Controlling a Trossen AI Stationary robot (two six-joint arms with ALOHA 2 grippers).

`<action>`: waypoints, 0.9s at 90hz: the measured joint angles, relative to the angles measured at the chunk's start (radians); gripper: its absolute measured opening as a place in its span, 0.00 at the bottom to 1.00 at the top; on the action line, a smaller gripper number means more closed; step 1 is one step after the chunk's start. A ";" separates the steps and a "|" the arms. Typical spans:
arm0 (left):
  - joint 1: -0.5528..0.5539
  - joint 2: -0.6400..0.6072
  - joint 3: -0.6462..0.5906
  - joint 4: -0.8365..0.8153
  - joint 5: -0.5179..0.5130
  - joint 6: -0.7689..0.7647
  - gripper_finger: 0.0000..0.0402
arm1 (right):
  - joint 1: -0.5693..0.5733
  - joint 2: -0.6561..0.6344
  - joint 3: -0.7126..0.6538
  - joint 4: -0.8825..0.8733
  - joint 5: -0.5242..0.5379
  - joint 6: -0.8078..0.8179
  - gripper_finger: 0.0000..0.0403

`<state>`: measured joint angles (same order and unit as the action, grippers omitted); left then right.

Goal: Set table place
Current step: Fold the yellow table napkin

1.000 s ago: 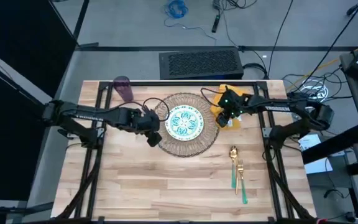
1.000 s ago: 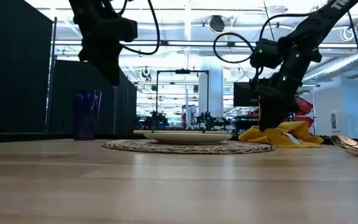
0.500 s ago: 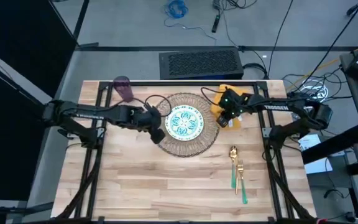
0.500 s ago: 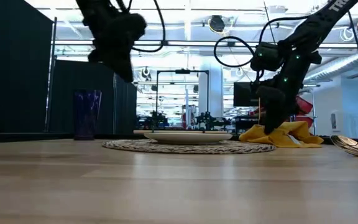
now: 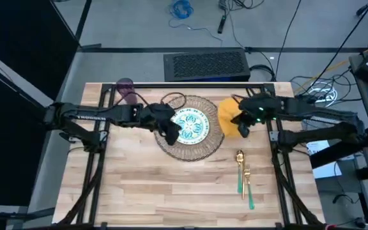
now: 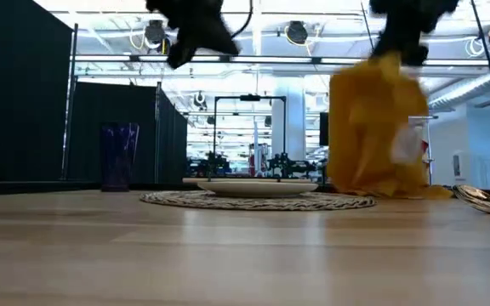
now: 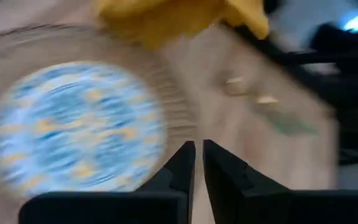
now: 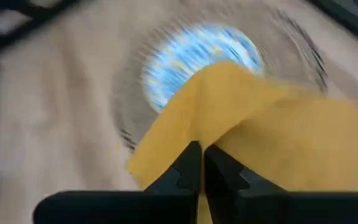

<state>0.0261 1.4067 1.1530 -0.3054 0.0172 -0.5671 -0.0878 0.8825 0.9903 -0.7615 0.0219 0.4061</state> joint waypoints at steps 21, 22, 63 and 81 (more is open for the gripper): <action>-0.051 -0.062 0.006 0.078 -0.007 0.033 0.04 | 0.272 0.145 0.163 0.008 0.187 0.052 0.00; -0.056 -0.066 0.007 0.073 -0.017 0.043 0.04 | 0.281 0.158 0.171 0.010 0.189 0.051 0.00; -0.346 -0.157 0.026 -0.078 -0.394 0.105 0.04 | 0.431 0.637 0.853 -0.163 0.320 -0.189 0.00; -0.439 -0.064 0.026 -0.064 -0.399 0.013 0.04 | 0.380 0.718 1.078 -0.272 0.322 -0.241 0.00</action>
<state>-0.4127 1.3430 1.1793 -0.3699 -0.3813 -0.5545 0.2922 1.6004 2.0683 -1.0337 0.3435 0.1648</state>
